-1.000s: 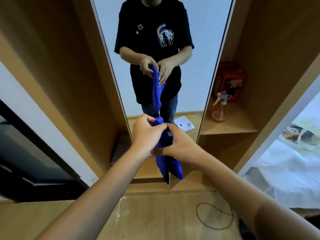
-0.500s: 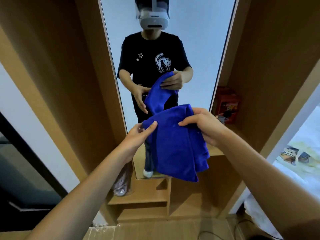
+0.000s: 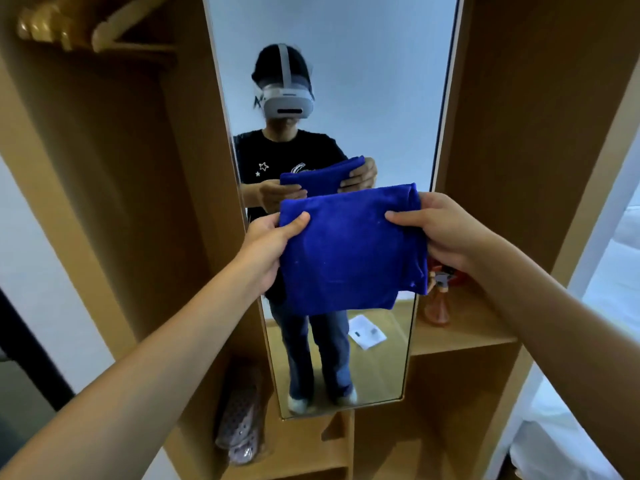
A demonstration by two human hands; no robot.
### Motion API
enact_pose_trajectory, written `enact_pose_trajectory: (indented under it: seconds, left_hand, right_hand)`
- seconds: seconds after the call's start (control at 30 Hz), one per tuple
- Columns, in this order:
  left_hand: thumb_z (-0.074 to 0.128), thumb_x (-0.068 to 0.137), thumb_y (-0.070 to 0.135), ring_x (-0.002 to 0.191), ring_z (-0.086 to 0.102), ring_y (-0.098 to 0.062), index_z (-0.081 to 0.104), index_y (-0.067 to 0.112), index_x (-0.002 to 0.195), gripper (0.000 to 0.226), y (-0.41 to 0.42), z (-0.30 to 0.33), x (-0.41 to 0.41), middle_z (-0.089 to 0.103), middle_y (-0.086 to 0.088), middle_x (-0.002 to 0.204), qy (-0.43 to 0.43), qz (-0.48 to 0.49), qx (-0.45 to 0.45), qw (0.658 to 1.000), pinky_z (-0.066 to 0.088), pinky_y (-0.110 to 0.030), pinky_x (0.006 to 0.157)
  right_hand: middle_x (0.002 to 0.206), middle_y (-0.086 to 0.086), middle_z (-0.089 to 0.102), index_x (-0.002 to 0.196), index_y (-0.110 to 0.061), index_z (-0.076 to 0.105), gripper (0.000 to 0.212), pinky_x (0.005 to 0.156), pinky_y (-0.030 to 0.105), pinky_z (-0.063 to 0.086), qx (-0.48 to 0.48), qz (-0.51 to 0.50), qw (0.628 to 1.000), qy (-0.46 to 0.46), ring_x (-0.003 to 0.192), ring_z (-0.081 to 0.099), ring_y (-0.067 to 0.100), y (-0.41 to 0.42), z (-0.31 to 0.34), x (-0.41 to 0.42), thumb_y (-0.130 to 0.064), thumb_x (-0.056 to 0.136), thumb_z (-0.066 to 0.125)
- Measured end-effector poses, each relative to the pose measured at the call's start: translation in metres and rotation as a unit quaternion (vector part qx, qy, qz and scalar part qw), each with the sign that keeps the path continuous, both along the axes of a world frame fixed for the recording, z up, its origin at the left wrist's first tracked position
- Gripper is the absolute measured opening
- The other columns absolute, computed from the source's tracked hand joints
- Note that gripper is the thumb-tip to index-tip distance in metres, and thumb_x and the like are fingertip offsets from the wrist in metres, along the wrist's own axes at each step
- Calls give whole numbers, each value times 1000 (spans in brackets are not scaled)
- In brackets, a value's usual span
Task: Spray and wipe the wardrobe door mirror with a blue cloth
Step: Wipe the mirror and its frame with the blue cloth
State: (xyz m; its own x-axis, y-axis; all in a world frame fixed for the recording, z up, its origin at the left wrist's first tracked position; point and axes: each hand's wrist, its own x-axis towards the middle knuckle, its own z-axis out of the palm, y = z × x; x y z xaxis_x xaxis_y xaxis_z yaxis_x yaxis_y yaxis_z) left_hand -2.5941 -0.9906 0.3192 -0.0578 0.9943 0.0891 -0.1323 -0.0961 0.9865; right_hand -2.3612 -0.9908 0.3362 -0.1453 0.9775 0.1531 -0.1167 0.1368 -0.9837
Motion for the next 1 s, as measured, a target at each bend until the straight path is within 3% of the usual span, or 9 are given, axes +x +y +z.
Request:
enact_pose_trajectory:
  seconds: [0.13,0.27,0.53,0.6,0.7,0.83,0.9,1.0]
  left_hand:
    - [56,95,32,102,63,-14,65,21,112,22,18,37,11,69,4,107,91,21,108,990,51,-29,85]
    - [55,96,34,100,63,-13,64,28,106,15,40,86,26,68,6,106,141,73,237,958,52,-33,87]
    - [54,97,30,74,52,-4,60,10,99,21,81,196,73,60,6,87,185,214,380,881,42,-14,63]
    - [52,98,30,80,53,-4,58,15,105,18,91,219,83,58,9,94,194,247,397,863,39,-11,68]
    - [50,99,31,96,52,-7,55,16,118,25,103,252,98,56,6,110,193,291,416,840,39,-17,80]
    - [47,100,31,101,50,-9,52,13,120,29,121,281,111,55,-2,119,207,348,439,802,37,-18,80]
    - [44,100,33,109,49,-16,51,10,122,32,130,289,116,53,-5,122,247,393,440,769,39,-22,85]
    - [39,101,37,118,44,-24,51,9,122,37,141,291,119,51,-8,127,333,496,412,688,36,-32,95]
  right_hand:
    - [106,15,73,112,2,66,22,82,35,59,53,-57,997,1,99,71,27,15,28,8,-3,91,63]
    - [104,7,75,110,-6,69,21,88,41,58,122,-100,987,4,97,71,22,32,68,18,-9,89,68]
    - [103,-1,72,107,-15,68,22,86,43,58,256,-206,944,18,96,69,20,76,165,35,-18,86,74]
    - [105,-2,71,110,-15,67,26,87,40,57,295,-226,928,6,97,68,17,88,189,38,-19,86,73]
    - [113,-4,67,121,-15,63,37,89,34,55,340,-267,902,-7,103,64,13,105,224,44,-21,86,73]
    - [116,-5,64,125,-14,60,41,95,30,51,404,-336,850,-28,103,59,8,124,257,45,-22,87,72]
    - [116,-5,61,127,-13,57,41,95,22,48,437,-363,822,-43,102,55,5,131,266,45,-22,89,70]
    - [122,-2,56,129,-12,53,42,89,4,36,491,-414,762,-87,106,44,4,140,270,45,-19,90,68]
